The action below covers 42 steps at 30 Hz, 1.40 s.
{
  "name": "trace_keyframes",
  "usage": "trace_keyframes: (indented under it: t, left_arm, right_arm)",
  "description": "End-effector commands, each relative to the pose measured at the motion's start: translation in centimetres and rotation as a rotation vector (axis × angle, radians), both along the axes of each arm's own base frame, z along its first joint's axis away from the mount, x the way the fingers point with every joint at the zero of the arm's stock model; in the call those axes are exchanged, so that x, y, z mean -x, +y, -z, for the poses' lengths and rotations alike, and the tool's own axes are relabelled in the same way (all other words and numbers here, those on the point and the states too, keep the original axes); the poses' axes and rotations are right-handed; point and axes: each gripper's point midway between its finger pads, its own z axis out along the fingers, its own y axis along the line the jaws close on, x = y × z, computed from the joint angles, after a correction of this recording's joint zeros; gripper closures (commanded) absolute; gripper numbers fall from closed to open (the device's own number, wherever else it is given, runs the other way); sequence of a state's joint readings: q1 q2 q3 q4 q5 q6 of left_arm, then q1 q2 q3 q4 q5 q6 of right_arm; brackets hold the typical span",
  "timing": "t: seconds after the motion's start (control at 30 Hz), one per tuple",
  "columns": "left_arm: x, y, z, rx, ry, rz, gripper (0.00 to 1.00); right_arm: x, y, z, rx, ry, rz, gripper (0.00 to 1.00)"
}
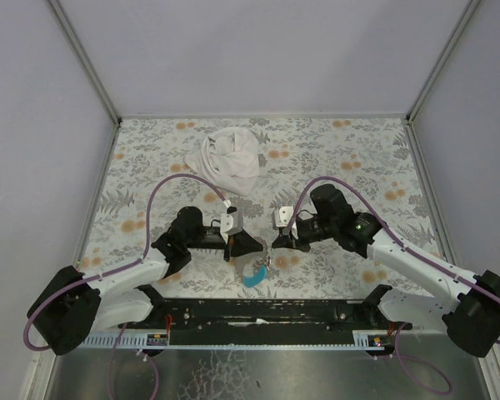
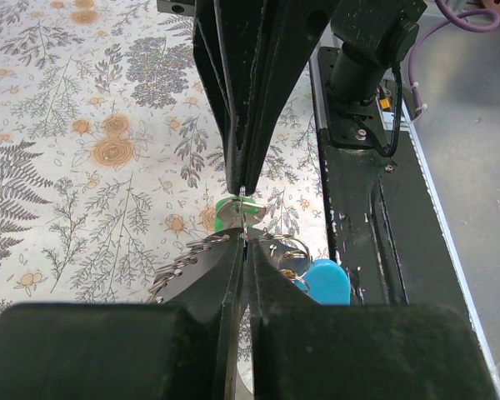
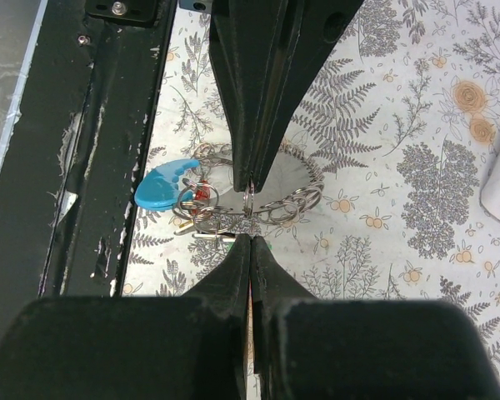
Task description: Put the keys on the keyring
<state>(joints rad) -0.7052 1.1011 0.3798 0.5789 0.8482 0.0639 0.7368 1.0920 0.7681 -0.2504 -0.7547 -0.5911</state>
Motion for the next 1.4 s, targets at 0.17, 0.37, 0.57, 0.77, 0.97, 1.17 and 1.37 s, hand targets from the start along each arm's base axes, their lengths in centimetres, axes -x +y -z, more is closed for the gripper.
trace_keyframes:
  t: [0.17,0.37,0.57,0.77,0.97,1.17,1.37]
  left_arm:
    - [-0.25,-0.25,-1.21,0.043,-0.041,0.004,1.0]
    - [-0.32,-0.26,-1.07,0.04,-0.036,0.0,1.0]
    - [-0.36,-0.2,-1.14,0.04,-0.039,-0.005,1.0]
    - [-0.4,-0.17,-1.1,0.039,-0.041,-0.009,1.0]
    - [-0.41,-0.14,-1.19,0.041,-0.044,-0.011,1.0]
    - [-0.51,-0.14,-1.11,0.039,-0.044,-0.016,1.0]
    - [-0.53,-0.14,-1.09,0.039,-0.042,-0.018,1.0]
  right_arm:
    - [0.23,0.68,-1.06,-0.047,0.002,-0.039,1.0]
    - [0.24,0.46,-1.13,-0.047,-0.006,-0.03,1.0]
    - [0.09,0.28,-0.8,-0.029,-0.002,-0.016,1.0]
    - [0.08,0.11,-0.78,-0.026,-0.003,-0.004,1.0]
    - [0.08,0.11,-0.81,-0.026,-0.003,-0.005,1.0]
    - [0.11,0.09,-0.68,-0.021,0.002,-0.006,1.0]
    - [0.08,0.17,-0.73,-0.021,0.006,-0.007,1.0]
